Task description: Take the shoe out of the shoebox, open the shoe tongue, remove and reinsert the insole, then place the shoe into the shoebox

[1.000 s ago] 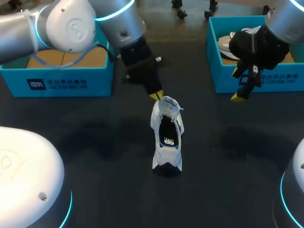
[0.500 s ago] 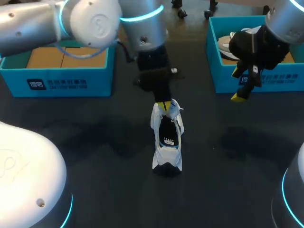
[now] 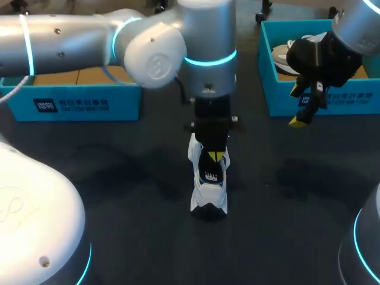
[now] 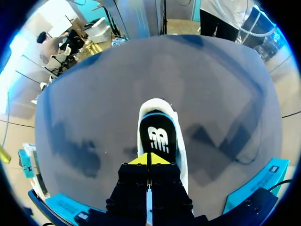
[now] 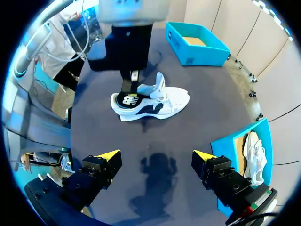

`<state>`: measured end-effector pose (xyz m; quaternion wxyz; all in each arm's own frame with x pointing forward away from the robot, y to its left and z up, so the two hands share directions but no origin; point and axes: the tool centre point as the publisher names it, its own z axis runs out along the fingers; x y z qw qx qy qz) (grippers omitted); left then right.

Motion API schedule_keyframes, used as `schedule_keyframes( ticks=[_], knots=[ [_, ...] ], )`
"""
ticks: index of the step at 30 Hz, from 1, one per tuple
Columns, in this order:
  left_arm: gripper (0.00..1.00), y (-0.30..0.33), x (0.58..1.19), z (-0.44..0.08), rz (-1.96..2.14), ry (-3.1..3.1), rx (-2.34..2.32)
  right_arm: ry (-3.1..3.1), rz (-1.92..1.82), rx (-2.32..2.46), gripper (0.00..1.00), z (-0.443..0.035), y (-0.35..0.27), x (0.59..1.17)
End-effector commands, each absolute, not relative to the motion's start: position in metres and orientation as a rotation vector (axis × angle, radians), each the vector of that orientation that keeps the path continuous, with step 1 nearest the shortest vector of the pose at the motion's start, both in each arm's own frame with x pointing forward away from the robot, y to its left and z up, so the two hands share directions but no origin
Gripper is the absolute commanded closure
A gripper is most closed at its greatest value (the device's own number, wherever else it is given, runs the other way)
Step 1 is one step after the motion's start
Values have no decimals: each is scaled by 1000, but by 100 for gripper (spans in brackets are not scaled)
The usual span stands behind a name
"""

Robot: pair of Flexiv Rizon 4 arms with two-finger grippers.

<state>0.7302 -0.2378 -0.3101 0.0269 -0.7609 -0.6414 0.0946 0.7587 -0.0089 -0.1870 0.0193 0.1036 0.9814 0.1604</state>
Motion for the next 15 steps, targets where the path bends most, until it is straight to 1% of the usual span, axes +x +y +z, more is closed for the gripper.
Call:
schedule_keyframes(
  ticks=[1,15],
  knots=[
    [100,-238,724,-322,284,-1969,-2358,3046,494,323,0,-188,-8,759],
    [100,-223,727,-351,118,-2108,-2260,3046,494,323,0,-188,-8,759]
  ],
)
